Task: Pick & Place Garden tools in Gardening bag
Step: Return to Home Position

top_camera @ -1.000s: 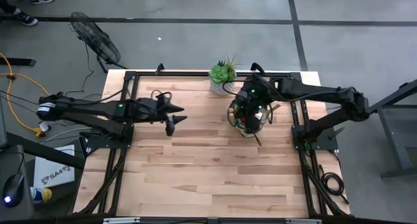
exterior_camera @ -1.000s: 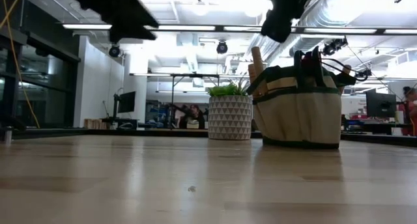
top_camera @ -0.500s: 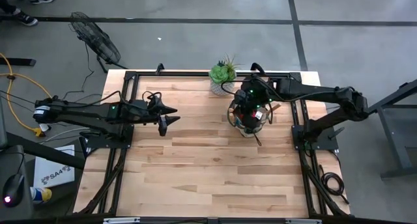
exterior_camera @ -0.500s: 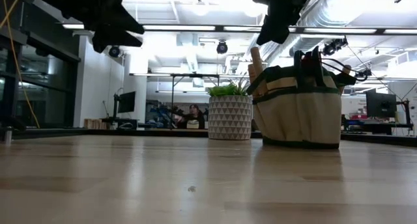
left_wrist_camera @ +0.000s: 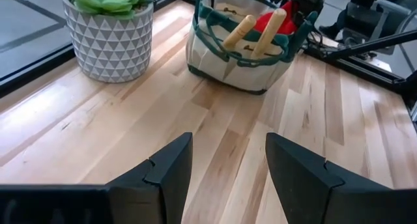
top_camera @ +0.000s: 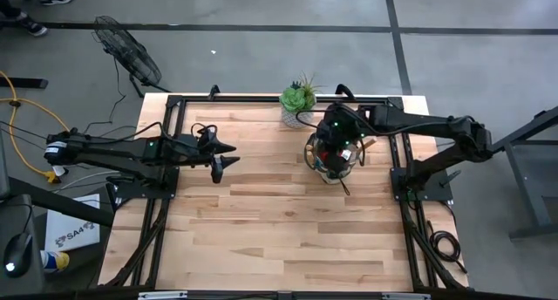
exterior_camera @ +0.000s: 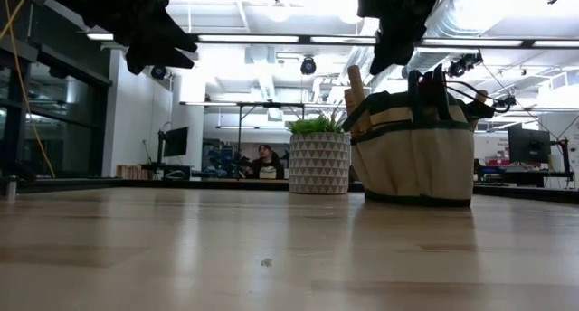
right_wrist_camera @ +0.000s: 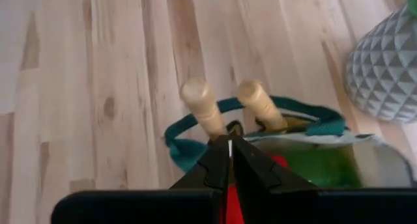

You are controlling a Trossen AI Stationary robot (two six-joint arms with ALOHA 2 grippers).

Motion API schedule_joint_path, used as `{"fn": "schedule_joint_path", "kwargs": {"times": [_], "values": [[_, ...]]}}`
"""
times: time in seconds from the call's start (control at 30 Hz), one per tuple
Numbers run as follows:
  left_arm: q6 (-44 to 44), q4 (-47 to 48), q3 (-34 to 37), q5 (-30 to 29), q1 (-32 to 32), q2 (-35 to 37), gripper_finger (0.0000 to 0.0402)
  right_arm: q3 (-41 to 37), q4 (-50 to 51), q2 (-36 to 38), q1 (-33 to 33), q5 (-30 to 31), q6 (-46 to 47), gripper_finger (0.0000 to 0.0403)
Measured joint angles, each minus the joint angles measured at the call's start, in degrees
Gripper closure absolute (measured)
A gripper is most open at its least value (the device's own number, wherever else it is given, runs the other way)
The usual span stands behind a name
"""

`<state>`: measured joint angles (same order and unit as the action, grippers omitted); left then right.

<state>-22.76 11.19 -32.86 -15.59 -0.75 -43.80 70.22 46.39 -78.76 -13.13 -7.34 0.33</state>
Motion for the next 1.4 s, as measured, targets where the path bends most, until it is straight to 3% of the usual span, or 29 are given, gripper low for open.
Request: {"fn": "schedule_joint_path", "kwargs": {"times": [0.27,0.57,0.7,0.8,1.17,1.4], "values": [[0.0,1.9,0.0,0.0,0.0,0.1,0.0213,0.0,1.3,-0.2,0.0,-2.3,2.7,0.0376],[0.1,5.1,0.0,0.9,0.0,0.1,0.0213,0.0,-1.4,-0.2,1.6,-2.9,4.6,0.0231],[0.2,7.5,0.0,0.9,0.0,0.3,0.0213,0.0,-5.3,-0.2,3.5,1.9,4.1,0.0177],[0.2,8.1,-0.1,1.0,0.0,0.8,0.0213,0.0,-6.2,-0.8,4.3,4.0,4.2,0.0159],[0.6,12.3,-0.1,1.1,0.0,6.4,0.0213,0.0,-7.2,-6.1,4.9,4.0,4.4,0.0169],[0.2,15.1,-0.1,0.0,0.0,10.5,0.0213,0.0,-7.6,-5.8,4.9,5.4,4.3,0.0219]]}}
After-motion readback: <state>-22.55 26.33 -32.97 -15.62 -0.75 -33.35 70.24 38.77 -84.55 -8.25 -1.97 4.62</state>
